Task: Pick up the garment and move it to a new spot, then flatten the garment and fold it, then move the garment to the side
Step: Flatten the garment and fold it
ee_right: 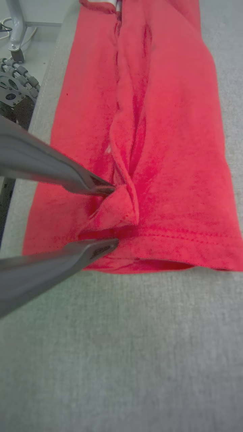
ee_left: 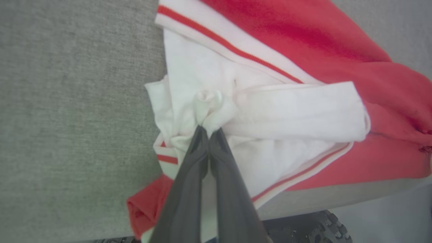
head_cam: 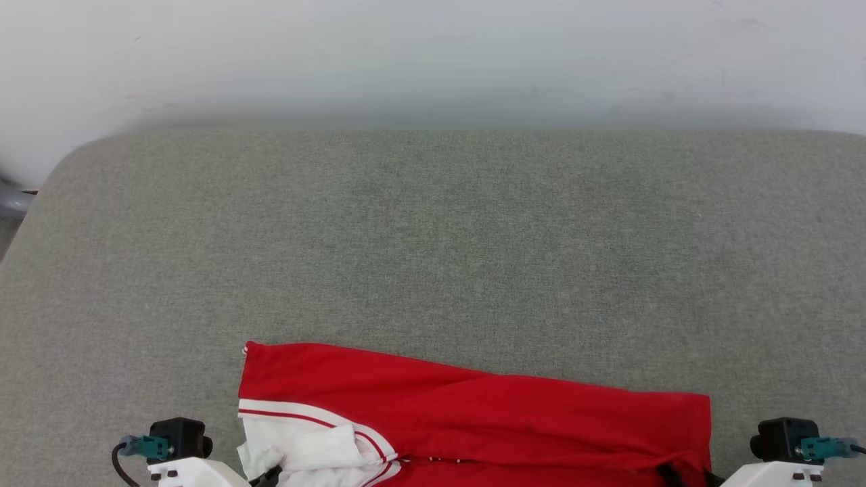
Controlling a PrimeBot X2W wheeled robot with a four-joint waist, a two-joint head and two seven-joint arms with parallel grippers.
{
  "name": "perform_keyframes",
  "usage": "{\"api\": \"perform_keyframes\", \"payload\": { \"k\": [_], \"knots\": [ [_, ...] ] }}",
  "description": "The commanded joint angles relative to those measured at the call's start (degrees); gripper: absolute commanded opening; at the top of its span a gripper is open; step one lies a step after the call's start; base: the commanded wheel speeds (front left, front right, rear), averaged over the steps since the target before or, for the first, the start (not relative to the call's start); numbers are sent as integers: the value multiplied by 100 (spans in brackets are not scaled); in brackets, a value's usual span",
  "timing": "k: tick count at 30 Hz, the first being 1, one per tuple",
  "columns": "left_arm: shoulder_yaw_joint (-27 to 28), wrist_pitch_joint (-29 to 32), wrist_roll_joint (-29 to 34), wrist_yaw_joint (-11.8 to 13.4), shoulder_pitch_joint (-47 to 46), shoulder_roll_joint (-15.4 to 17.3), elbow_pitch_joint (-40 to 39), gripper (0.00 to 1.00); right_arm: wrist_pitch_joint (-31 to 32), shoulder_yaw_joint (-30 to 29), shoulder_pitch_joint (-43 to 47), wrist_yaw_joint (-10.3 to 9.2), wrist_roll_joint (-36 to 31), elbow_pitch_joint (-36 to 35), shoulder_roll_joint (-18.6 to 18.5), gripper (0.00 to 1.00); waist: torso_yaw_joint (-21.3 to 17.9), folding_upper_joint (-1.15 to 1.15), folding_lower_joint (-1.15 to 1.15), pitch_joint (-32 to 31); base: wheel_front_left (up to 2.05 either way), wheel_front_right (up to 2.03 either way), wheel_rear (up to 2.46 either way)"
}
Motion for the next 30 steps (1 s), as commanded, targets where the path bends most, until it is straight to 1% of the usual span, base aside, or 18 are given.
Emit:
{"api": "perform_keyframes", "payload": {
  "k": [1,7,11,15,19,23,27,29,30],
  "knots": [
    [6,-96,41,-26,-20,-37,23,100,-168,-2,55,-4,-1,-6,38,100,-8,0,1,-12,0,0,0],
    [-7,-665,395,-18,-132,-134,-29,100,-892,66,109,-4,-51,-281,98,100,-33,0,1,-177,0,0,0],
    [40,-1200,706,35,-211,-195,-219,100,-1005,-25,99,-4,-89,-581,82,100,-31,0,1,-301,0,0,0],
    [73,-1786,1019,67,-285,-292,-407,100,-808,-354,30,-4,-163,-781,17,100,-5,0,1,-403,0,0,0],
    [82,-2429,1401,122,-391,-407,-580,100,-506,-697,-37,-5,-299,-867,-152,100,52,0,1,-450,0,0,0],
    [42,-3035,1787,123,-468,-457,-637,100,-198,-903,-35,-5,-403,-914,-306,100,130,0,1,-454,0,0,0],
    [52,-3333,2115,157,-535,-512,-646,100,81,-916,45,-4,-434,-910,-374,100,219,0,1,-403,0,0,0],
    [98,-3452,2327,141,-600,-645,-651,100,229,-724,129,-5,-391,-718,-226,100,354,0,1,-229,0,0,0],
    [105,-3448,2364,143,-603,-650,-635,100,237,-681,124,-5,-401,-665,-195,100,370,0,1,-196,0,0,0]
  ]
}}
